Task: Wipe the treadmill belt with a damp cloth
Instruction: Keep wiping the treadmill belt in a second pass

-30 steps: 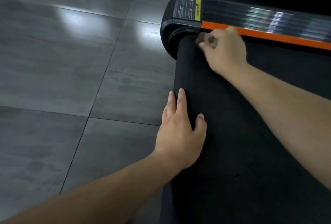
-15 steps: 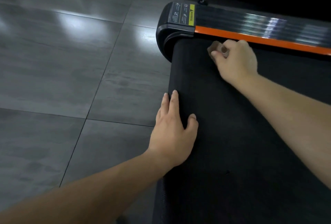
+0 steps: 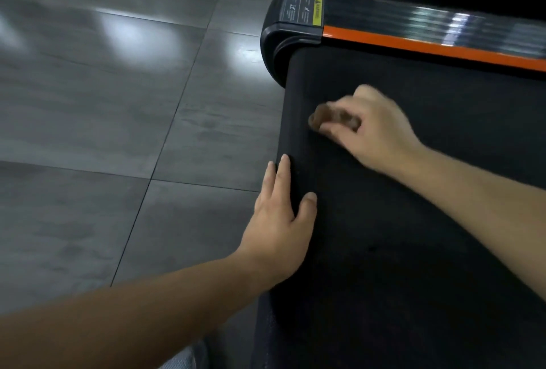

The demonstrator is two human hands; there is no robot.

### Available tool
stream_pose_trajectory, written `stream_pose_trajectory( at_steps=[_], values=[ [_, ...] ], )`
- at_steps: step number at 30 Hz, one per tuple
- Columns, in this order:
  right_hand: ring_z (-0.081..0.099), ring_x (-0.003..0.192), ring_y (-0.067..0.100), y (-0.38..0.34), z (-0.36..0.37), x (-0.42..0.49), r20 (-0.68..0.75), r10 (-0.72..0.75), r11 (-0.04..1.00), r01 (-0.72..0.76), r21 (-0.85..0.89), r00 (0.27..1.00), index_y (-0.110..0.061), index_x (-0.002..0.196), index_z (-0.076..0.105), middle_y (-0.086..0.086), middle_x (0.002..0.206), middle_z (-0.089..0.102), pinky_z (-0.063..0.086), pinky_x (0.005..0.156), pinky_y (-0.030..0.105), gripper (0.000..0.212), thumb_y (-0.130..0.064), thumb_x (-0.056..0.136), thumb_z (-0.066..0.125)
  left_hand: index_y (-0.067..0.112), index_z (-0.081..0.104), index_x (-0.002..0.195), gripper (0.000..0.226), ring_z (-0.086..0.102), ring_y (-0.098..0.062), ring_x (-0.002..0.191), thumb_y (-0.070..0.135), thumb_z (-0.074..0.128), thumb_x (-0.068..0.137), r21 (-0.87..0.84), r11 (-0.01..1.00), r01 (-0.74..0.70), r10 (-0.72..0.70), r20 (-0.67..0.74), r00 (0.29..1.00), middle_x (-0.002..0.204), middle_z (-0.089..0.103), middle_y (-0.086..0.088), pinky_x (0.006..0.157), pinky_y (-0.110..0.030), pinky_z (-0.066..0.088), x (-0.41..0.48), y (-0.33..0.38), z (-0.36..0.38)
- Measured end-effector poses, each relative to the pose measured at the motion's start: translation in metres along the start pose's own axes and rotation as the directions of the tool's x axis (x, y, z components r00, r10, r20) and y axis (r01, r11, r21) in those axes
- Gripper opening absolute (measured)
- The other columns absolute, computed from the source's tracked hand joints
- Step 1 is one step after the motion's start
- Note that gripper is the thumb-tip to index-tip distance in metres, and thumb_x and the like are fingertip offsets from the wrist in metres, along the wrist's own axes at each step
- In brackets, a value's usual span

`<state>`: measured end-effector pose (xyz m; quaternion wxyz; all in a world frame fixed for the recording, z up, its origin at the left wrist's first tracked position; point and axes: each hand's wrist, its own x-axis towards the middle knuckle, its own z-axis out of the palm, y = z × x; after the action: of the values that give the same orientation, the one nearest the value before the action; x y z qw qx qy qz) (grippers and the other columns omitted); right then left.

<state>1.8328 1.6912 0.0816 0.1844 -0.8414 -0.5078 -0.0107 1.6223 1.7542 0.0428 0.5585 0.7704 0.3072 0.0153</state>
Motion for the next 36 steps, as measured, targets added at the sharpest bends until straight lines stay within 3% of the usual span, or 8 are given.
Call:
stream_pose_trajectory(
  at_steps=[3, 8, 13, 17, 22, 27, 31, 36],
  values=[
    [0.057, 0.091, 0.025, 0.013, 0.007, 0.034, -0.17, 0.321, 0.944, -0.33, -0.025, 0.932, -0.021, 0.108, 0.066, 0.003, 0.098, 0.05, 0.042, 0.071, 0.034, 0.028, -0.043, 0.091, 0.064, 0.047, -0.004, 0.159, 0.07, 0.002, 0.0, 0.153, 0.049, 0.041, 0.105, -0.056, 0.998, 0.027, -0.028, -0.018, 0.999, 0.167, -0.004, 0.025, 0.115, -0.022, 0.01, -0.004, -0.001, 0.004],
    [0.05, 0.08, 0.013, -0.026, 0.014, -0.01, 0.068, -0.108, 0.988, 0.099, 0.121, 0.992, -0.023, 0.114, 0.07, -0.002, 0.092, 0.047, 0.043, 0.07, 0.032, 0.03, -0.037, 0.088, 0.071, 0.041, 0.003, 0.161, 0.072, 0.017, -0.004, 0.152, 0.05, 0.044, 0.103, -0.116, 0.992, 0.049, -0.058, -0.072, 0.996, 0.167, 0.011, 0.02, 0.125, -0.038, 0.024, -0.01, -0.004, 0.008],
    [0.055, 0.091, 0.024, -0.008, 0.015, 0.054, -0.126, 0.253, 0.967, -0.253, 0.014, 0.959, -0.021, 0.106, 0.067, 0.001, 0.097, 0.047, 0.039, 0.072, 0.033, 0.025, -0.041, 0.091, 0.065, 0.033, 0.006, 0.162, 0.074, 0.021, -0.005, 0.151, 0.05, 0.046, 0.103, -0.091, 0.995, 0.047, -0.057, -0.107, 0.993, 0.167, 0.017, 0.017, 0.124, -0.036, 0.025, -0.011, -0.001, 0.008],
    [0.052, 0.083, 0.016, -0.027, 0.021, 0.02, 0.114, -0.199, 0.976, 0.187, 0.111, 0.973, -0.024, 0.115, 0.071, -0.001, 0.095, 0.047, 0.045, 0.072, 0.033, 0.029, -0.036, 0.088, 0.071, 0.034, 0.008, 0.162, 0.075, 0.03, -0.01, 0.149, 0.054, 0.046, 0.101, -0.08, 0.994, 0.073, -0.081, -0.109, 0.991, 0.165, 0.024, 0.013, 0.121, -0.039, 0.032, -0.009, -0.002, 0.007],
    [0.054, 0.093, 0.023, -0.013, 0.016, 0.061, -0.098, 0.242, 0.97, -0.237, 0.057, 0.965, -0.022, 0.108, 0.068, 0.001, 0.099, 0.048, 0.039, 0.074, 0.032, 0.025, -0.04, 0.09, 0.067, 0.04, 0.011, 0.161, 0.078, 0.032, -0.008, 0.147, 0.063, 0.046, 0.094, -0.106, 0.992, 0.074, -0.086, -0.112, 0.99, 0.163, 0.027, 0.016, 0.121, -0.039, 0.033, -0.008, -0.005, 0.009],
    [0.052, 0.084, 0.014, -0.027, 0.014, -0.009, 0.117, -0.224, 0.966, 0.205, 0.158, 0.968, -0.025, 0.114, 0.071, -0.003, 0.094, 0.049, 0.045, 0.073, 0.032, 0.028, -0.036, 0.089, 0.07, 0.045, 0.016, 0.158, 0.078, 0.039, -0.009, 0.143, 0.066, 0.046, 0.089, -0.137, 0.989, 0.062, -0.078, -0.112, 0.991, 0.16, 0.035, 0.015, 0.117, -0.04, 0.038, -0.005, -0.011, 0.009],
    [0.053, 0.088, 0.021, 0.0, -0.001, -0.006, -0.045, 0.174, 0.984, -0.172, 0.039, 0.984, -0.023, 0.109, 0.068, 0.001, 0.096, 0.048, 0.047, 0.074, 0.037, 0.024, -0.039, 0.092, 0.065, 0.039, 0.013, 0.161, 0.075, 0.034, -0.009, 0.147, 0.058, 0.049, 0.098, -0.147, 0.987, 0.058, -0.075, -0.115, 0.99, 0.163, 0.031, 0.014, 0.12, -0.04, 0.033, -0.007, -0.009, 0.009],
    [0.049, 0.076, 0.011, -0.021, 0.0, -0.065, 0.082, -0.089, 0.99, 0.08, 0.113, 0.993, -0.023, 0.114, 0.068, -0.004, 0.091, 0.047, 0.044, 0.064, 0.03, 0.032, -0.043, 0.09, 0.064, 0.036, 0.01, 0.162, 0.07, 0.026, -0.008, 0.15, 0.051, 0.045, 0.103, -0.143, 0.988, 0.059, -0.074, -0.099, 0.992, 0.166, 0.022, 0.014, 0.123, -0.035, 0.026, -0.008, -0.009, 0.007]
  ],
)
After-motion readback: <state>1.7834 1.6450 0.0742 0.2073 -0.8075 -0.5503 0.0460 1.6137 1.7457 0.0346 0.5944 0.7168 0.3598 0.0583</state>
